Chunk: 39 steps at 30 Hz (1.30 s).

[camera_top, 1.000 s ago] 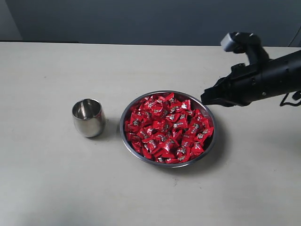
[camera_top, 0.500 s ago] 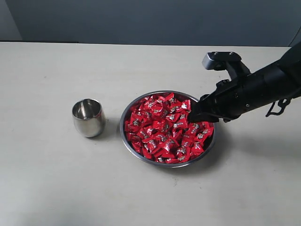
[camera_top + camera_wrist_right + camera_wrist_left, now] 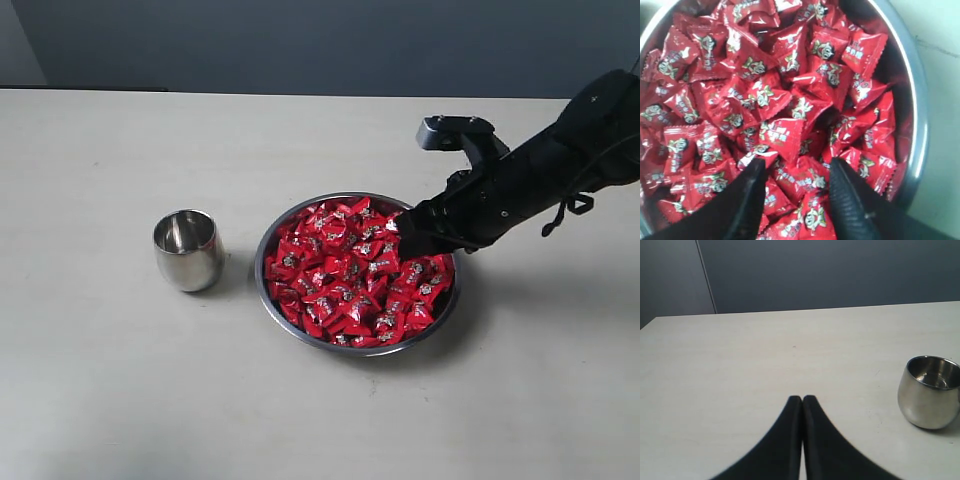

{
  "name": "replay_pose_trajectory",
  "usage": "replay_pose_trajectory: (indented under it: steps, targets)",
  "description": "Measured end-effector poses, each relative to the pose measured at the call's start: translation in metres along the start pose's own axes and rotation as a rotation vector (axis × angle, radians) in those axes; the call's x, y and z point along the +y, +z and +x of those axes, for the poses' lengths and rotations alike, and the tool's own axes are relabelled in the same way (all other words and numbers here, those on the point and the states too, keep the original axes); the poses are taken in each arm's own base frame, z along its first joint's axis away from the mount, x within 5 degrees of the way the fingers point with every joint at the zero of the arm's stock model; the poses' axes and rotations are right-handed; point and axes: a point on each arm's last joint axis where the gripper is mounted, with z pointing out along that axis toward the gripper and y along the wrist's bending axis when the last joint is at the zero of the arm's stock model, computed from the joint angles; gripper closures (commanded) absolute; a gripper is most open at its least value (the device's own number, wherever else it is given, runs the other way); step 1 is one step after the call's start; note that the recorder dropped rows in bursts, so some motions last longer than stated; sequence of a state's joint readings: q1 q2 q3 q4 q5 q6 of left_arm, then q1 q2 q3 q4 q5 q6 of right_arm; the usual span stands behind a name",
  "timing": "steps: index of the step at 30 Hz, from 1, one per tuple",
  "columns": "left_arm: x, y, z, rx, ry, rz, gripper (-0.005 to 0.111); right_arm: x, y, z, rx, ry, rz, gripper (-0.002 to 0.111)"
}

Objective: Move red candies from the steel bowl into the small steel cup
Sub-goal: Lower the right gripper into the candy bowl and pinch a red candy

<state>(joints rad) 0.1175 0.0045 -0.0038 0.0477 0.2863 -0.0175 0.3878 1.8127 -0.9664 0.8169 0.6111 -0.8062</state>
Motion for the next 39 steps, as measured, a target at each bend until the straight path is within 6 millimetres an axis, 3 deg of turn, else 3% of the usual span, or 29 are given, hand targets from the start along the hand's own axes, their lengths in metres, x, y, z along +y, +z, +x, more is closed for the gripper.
replay_pose_trajectory:
  steps: [13, 24, 33, 39]
  targets:
    - [0.0, 0.0, 0.0, 0.0, 0.0, 0.0, 0.106, -0.001, 0.0, -0.013, 0.041, -0.104, 0.008, 0.068]
    - [0.0, 0.0, 0.0, 0.0, 0.0, 0.0, 0.106, -0.007, 0.017, -0.005, 0.114, -0.102, -0.008, 0.068]
    - [0.0, 0.0, 0.0, 0.0, 0.0, 0.0, 0.106, 0.01, 0.025, -0.001, 0.172, -0.219, -0.002, 0.068]
    - [0.0, 0.0, 0.0, 0.0, 0.0, 0.0, 0.106, 0.01, 0.026, 0.003, 0.22, -0.235, 0.044, 0.068]
